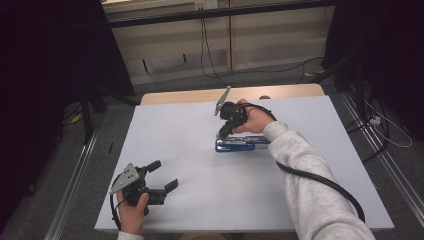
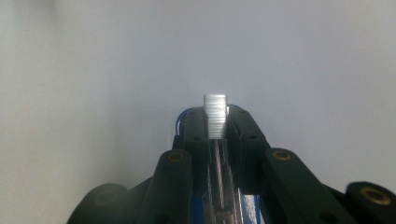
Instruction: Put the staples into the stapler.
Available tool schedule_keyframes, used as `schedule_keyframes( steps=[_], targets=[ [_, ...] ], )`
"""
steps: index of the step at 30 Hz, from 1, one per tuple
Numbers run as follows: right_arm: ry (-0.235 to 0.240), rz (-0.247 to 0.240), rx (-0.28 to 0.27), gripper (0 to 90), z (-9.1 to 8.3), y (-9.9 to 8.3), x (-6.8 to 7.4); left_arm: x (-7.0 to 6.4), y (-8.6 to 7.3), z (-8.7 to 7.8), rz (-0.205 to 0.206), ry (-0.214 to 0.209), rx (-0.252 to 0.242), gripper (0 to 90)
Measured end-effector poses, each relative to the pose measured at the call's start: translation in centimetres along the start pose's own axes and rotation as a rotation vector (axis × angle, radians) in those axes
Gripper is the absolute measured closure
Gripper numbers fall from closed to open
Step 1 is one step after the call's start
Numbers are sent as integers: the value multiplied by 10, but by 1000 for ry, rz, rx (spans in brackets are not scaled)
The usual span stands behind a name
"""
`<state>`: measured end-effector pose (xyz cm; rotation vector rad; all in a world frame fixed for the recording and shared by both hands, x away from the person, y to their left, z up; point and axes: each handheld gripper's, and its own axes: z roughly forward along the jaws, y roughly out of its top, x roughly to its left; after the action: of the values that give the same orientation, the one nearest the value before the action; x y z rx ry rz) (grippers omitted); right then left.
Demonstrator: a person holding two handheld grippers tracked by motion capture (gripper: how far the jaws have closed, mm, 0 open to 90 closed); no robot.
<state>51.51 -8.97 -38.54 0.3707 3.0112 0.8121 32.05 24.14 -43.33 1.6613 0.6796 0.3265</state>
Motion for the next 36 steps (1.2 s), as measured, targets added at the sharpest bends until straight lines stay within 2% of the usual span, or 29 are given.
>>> schedule_keyframes(
  steps=[6,36],
  targets=[
    [1,-22,7,786,3,1,1,0,0,0,2,2,1,33],
    [5,-53,25,785,9,-7,-2,0,-1,2,-3,-1,6,33]
  ],
)
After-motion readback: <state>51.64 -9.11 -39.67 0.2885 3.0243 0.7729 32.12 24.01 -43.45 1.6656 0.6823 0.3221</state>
